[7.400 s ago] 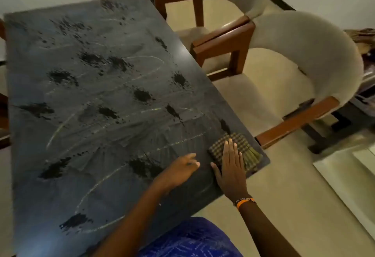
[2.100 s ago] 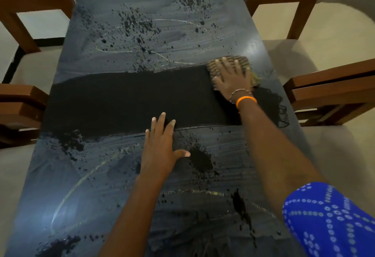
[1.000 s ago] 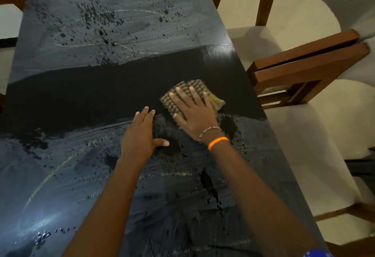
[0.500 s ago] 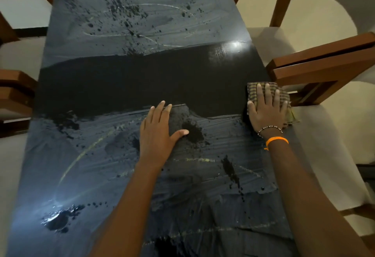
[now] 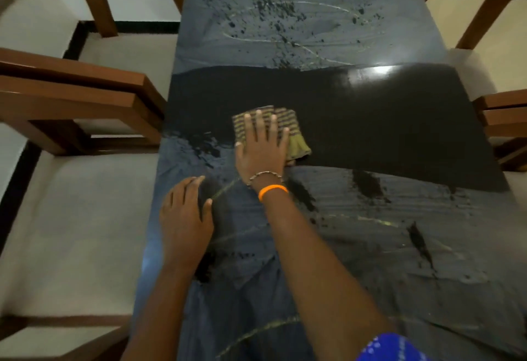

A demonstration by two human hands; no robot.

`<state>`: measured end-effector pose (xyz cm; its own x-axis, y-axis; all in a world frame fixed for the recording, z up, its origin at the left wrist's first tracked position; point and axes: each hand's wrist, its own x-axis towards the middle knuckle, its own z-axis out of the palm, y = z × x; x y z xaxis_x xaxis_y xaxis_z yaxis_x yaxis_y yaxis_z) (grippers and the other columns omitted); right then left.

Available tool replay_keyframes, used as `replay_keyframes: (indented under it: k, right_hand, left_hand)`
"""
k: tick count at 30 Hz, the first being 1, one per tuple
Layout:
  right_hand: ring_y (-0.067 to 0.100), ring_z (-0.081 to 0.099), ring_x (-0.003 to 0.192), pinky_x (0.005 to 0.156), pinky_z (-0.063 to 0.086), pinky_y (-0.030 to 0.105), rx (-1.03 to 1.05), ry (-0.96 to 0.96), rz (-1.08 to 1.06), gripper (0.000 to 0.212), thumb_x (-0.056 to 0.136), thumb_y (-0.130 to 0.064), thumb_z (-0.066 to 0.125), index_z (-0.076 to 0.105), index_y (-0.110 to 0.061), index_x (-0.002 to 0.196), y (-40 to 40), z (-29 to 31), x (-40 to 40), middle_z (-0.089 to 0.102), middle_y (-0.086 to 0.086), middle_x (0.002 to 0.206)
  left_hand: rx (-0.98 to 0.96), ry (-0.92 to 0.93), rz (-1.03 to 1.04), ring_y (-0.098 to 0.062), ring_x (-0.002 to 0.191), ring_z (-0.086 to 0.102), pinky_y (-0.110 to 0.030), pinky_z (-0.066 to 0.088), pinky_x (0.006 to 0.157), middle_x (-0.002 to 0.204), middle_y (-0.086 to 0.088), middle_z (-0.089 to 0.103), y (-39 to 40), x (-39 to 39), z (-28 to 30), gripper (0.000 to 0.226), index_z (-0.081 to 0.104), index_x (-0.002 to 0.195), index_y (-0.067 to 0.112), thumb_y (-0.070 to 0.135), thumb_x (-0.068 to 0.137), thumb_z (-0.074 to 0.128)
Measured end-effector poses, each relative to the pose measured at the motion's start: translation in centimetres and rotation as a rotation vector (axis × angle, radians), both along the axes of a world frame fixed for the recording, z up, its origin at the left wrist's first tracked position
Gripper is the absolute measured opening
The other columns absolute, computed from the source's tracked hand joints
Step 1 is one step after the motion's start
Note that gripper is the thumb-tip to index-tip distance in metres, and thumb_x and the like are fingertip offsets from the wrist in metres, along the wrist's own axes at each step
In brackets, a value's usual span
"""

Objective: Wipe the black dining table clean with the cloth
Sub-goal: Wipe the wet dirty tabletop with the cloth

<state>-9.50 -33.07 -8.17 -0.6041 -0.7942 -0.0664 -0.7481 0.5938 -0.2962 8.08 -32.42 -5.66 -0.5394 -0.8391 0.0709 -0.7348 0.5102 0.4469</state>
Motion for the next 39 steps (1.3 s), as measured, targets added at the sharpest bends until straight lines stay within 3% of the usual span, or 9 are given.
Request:
replay_keyframes:
  k: [4,8,15,19,21,26,28,35,39]
  right_hand:
    - [0.031,0.009,0.146,0.115,0.001,0.054,0.023,-0.017,0.258,0.064,0.091,-0.038,0.041,0.018,-0.024,0.149,-3.9,0.3,7.6,0.014,0.002,0.159]
    - [0.027,0.011,0.146,0.116,0.005,0.049,0.013,0.041,0.359,0.061,0.092,-0.040,0.039,0.020,-0.027,0.149,-2.4,0.3,6.0,0.017,-0.002,0.158]
    - [0.030,0.017,0.145,0.115,0.013,0.051,0.076,0.158,-0.148,0.064,0.088,-0.046,0.030,0.020,-0.026,0.149,7.1,-0.1,-4.3,0.020,0.000,0.158]
    - [0.032,0.008,0.146,0.115,0.008,0.056,0.095,0.080,-0.406,0.062,0.095,-0.038,0.038,0.015,-0.024,0.150,7.3,0.1,-4.3,0.011,0.003,0.160]
    - [0.031,0.004,0.147,0.116,0.004,0.054,0.108,0.104,-0.291,0.063,0.095,-0.039,0.038,0.011,-0.025,0.150,5.4,0.3,-1.2,0.006,0.002,0.160]
    - [0.030,0.016,0.145,0.114,0.014,0.055,0.053,0.123,0.513,0.059,0.091,-0.043,0.028,0.022,-0.029,0.148,-0.8,-0.2,8.5,0.020,-0.001,0.158]
    - [0.026,0.018,0.145,0.114,0.012,0.051,0.074,0.148,0.714,0.058,0.091,-0.045,0.027,0.021,-0.033,0.147,-2.8,-0.2,8.5,0.020,-0.005,0.157]
    - [0.025,0.011,0.147,0.114,0.009,0.049,0.104,0.185,0.580,0.056,0.096,-0.040,0.034,0.015,-0.034,0.148,-13.3,-0.4,1.7,0.013,-0.006,0.159]
    - [0.025,0.007,0.147,0.115,0.006,0.052,0.120,0.152,0.528,0.056,0.096,-0.039,0.034,0.013,-0.035,0.148,-14.9,-0.5,1.2,0.009,-0.007,0.160]
  left_hand:
    - [0.022,-0.108,0.044,-0.040,0.120,0.047,-0.050,0.037,0.101,0.131,-0.021,0.052,-1.5,2.9,-0.5,0.043,0.051,0.126,-0.001,0.006,0.084,0.060]
    - [0.040,-0.075,0.113,-0.036,0.130,0.038,-0.048,0.032,0.107,0.140,-0.020,0.043,-3.2,4.1,-0.7,0.048,0.044,0.133,0.001,0.013,0.088,0.056]
    - [0.251,0.141,0.128,-0.027,0.137,0.029,-0.035,0.026,0.109,0.150,-0.012,0.028,-4.0,5.1,-2.8,0.057,0.021,0.146,0.009,0.028,0.096,0.042]
    - [0.322,0.305,0.258,-0.026,0.134,0.036,-0.025,0.025,0.105,0.147,-0.013,0.037,-4.0,4.5,-2.7,0.049,0.026,0.145,0.008,0.024,0.099,0.035]
    - [0.351,0.350,0.333,-0.030,0.128,0.044,-0.026,0.031,0.102,0.140,-0.017,0.047,-4.1,4.4,-2.6,0.044,0.036,0.141,0.004,0.019,0.100,0.033]
    - [0.376,0.410,0.405,-0.035,0.097,0.061,-0.040,0.046,0.081,0.107,-0.023,0.065,-4.9,4.7,-2.8,0.031,0.058,0.115,-0.004,0.008,0.099,0.034]
    - [0.357,0.407,0.401,-0.037,0.084,0.062,-0.043,0.047,0.070,0.094,-0.026,0.066,-5.0,4.7,-2.9,0.028,0.059,0.107,-0.005,0.007,0.098,0.035]
    - [0.320,0.429,0.413,-0.029,0.079,0.063,-0.029,0.044,0.062,0.092,-0.018,0.069,-5.1,4.9,-3.9,0.030,0.061,0.112,0.006,0.012,0.098,0.035]
    - [0.340,0.436,0.419,-0.025,0.076,0.062,-0.024,0.041,0.060,0.089,-0.012,0.069,-4.9,5.1,-4.2,0.032,0.061,0.110,0.009,0.017,0.099,0.033]
